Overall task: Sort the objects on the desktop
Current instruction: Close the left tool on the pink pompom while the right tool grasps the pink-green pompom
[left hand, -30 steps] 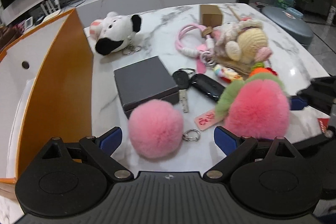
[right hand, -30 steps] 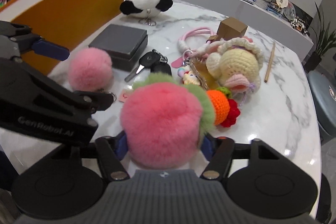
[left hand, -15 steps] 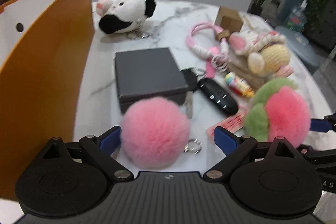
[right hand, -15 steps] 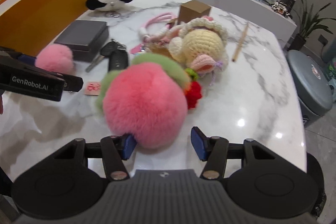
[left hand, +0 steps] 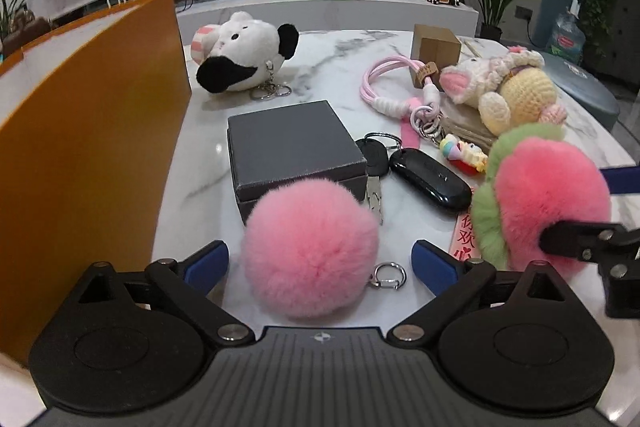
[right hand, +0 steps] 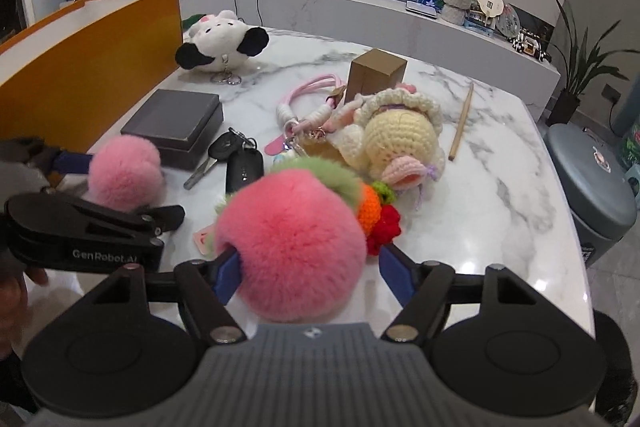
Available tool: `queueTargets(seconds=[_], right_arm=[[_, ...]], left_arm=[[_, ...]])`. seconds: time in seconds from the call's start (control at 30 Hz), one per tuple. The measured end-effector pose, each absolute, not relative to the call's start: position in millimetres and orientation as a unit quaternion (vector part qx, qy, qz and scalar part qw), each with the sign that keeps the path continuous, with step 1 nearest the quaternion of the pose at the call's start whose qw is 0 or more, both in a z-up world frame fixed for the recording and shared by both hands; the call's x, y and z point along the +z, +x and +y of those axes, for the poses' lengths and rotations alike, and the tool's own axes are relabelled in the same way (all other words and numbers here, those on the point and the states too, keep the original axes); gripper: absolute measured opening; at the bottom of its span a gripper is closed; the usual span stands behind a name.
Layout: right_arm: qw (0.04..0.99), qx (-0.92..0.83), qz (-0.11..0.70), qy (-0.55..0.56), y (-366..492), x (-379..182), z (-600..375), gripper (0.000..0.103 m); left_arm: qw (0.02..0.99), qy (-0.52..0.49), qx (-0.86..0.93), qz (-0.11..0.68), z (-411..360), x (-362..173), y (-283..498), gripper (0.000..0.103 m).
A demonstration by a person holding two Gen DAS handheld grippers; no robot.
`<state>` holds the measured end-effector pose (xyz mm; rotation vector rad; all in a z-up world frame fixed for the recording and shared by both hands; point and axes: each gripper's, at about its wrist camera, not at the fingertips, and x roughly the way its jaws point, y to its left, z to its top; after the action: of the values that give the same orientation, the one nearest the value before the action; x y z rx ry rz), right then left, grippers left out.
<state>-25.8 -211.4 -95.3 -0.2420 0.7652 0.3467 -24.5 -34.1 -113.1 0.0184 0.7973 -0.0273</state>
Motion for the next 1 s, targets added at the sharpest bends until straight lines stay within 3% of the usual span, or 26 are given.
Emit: queueTargets(seconds=[0.2,0.3,0.5,0.57,0.83,0.87,0.9,1.0], right_arm=[[0.902,0.171,0.386,-0.089,-18,-104,-213,0.070],[0.898,0.177,0.395,-0.079,-15,-107,-211,0.065],[0.899,0.179,0.390,-0.088,-14,-106,-204,0.063],[0.899,0.179,0.389,-0.090,-13,-106,-202,0.062],[0.902,0.177,0.382,-0.099,-12,-112,-200,0.062],[0.901,0.177,0.384,-0.098,-11,-113,-200,0.060],[0.900,0.179,0.387,-0.095,-10,-114,-200,0.048],[0.898,0.180,0.393,-0.079,-9,-115,-202,0.044]], left_arm=[[0.921,0.007,-0.024,0.389,-29,-112,-18,0.103],[0.922,0.017,-0.038,0.384,-30,-110,-18,0.088],[0.921,0.018,-0.038,0.388,-31,-108,-19,0.081],[0.920,0.020,-0.042,0.389,-31,-107,-21,0.069],[0.917,0.025,-0.062,0.392,-33,-103,-22,0.042],[0.917,0.026,-0.063,0.393,-33,-103,-22,0.040],[0.917,0.027,-0.064,0.393,-33,-103,-23,0.040],[0.916,0.029,-0.069,0.395,-33,-103,-24,0.035]])
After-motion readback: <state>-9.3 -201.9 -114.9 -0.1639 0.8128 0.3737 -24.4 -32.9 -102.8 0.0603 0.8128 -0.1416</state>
